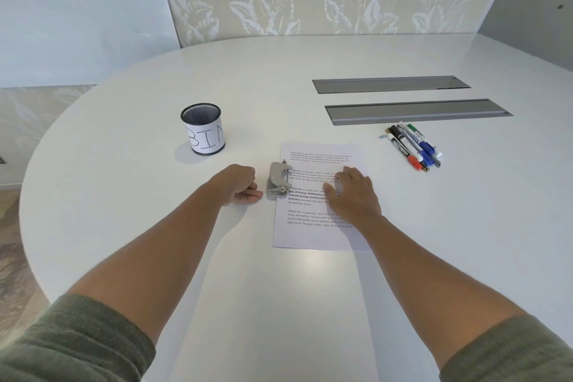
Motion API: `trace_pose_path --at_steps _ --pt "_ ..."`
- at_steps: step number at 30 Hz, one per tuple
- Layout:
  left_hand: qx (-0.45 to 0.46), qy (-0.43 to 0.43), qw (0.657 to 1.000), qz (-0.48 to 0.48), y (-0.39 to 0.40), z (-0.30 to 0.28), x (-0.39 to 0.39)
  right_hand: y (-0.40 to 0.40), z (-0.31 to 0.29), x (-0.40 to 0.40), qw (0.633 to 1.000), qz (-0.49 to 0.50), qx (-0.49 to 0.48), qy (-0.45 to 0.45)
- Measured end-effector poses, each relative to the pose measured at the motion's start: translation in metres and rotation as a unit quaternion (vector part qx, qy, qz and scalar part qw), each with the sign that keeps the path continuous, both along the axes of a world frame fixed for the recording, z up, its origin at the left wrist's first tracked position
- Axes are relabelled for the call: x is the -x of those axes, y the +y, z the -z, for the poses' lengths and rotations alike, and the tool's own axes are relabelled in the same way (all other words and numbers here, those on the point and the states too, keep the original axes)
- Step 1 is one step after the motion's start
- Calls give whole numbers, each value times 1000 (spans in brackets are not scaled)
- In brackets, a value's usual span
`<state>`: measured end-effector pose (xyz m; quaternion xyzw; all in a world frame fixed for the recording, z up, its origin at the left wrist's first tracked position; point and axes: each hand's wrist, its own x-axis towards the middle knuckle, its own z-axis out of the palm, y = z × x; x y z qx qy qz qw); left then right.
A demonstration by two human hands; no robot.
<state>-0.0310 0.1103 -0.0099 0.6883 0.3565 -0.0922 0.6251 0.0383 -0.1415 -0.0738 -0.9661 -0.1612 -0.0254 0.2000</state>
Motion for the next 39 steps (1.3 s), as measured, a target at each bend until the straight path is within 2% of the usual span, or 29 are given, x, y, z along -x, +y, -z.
trace_pose_path --at_steps 6,14,30,36,39 --pt "-38 13 999 33 1 -1 16 1 2 9 1000 16 -3 -18" --pt "-64 42 988 137 -6 -15 34 0 0 17 999 30 0 -12" --pt "18 26 987 157 -48 -14 37 -21 -6 26 998 56 -7 -1" --pt "-11 7 980 199 -68 -8 32 -31 -5 28 996 79 -31 -14" --pt "-31 -13 982 183 -81 -4 26 -37 -2 28 996 81 -30 -27"
